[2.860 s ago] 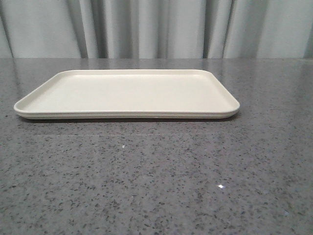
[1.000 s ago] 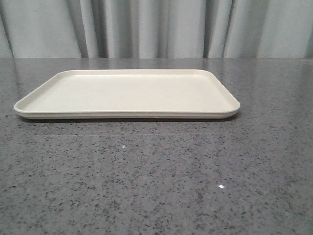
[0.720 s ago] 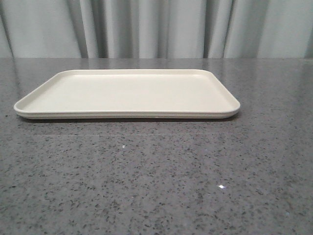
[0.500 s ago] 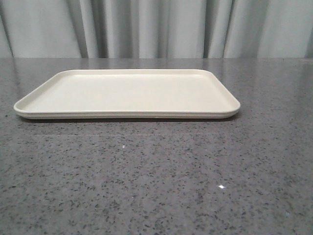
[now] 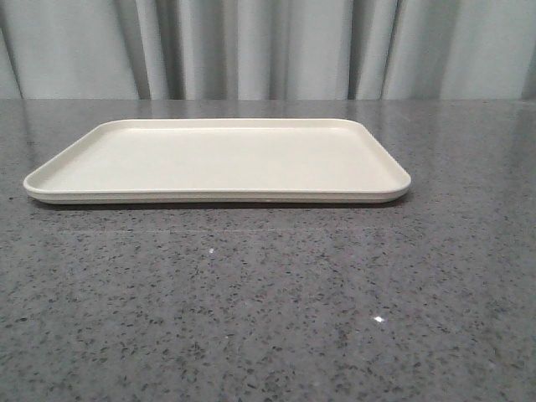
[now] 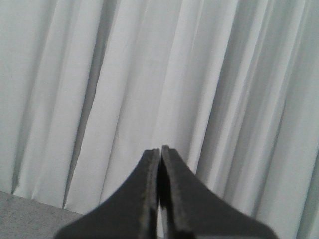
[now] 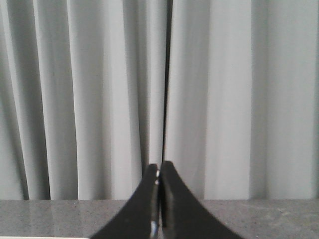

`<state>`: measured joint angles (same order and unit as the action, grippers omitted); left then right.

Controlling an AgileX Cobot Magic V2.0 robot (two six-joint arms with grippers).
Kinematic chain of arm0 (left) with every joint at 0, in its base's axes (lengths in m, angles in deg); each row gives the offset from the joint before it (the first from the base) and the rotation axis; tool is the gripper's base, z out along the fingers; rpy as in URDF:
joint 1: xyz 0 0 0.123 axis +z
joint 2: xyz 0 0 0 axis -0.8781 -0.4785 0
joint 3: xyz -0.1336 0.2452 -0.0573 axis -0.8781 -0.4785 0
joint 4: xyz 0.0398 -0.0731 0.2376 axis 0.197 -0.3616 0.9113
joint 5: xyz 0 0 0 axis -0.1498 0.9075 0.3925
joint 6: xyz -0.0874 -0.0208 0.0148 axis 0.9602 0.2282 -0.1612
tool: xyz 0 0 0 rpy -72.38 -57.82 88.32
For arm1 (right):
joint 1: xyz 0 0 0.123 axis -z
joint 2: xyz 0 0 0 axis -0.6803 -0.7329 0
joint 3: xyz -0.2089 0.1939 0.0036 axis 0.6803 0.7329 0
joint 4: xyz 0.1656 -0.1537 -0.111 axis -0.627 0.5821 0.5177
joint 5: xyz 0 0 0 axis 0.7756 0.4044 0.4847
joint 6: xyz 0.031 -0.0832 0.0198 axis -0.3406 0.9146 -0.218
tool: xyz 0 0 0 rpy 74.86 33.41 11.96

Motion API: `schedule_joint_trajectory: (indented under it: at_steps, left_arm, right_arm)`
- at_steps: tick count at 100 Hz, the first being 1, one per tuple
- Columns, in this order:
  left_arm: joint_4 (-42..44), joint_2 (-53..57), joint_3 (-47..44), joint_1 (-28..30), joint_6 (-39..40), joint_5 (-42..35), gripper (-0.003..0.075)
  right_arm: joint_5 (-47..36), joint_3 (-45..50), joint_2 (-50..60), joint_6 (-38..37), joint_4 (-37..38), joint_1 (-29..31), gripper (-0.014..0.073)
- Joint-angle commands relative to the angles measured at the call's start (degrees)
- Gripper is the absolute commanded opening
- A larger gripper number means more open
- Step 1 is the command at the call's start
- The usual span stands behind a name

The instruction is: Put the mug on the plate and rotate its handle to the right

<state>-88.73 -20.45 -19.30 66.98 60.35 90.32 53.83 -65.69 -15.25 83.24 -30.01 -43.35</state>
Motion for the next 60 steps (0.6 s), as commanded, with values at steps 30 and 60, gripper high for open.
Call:
schedule_joint_trajectory:
  at_steps: [30, 60]
  left_arm:
    - [-0.6, -16.4, 19.8, -0.4, 0.1, 9.7, -0.0019]
    - [-0.3, -27.2, 32.3, -0.4, -3.3, 19.4, -0.0018]
  right_arm:
    - [0.9, -8.4, -5.4, 3.2, 0.6, -0.1, -0.006]
    - [1.1, -8.4, -5.4, 3.2, 0.6, -0.1, -0.006]
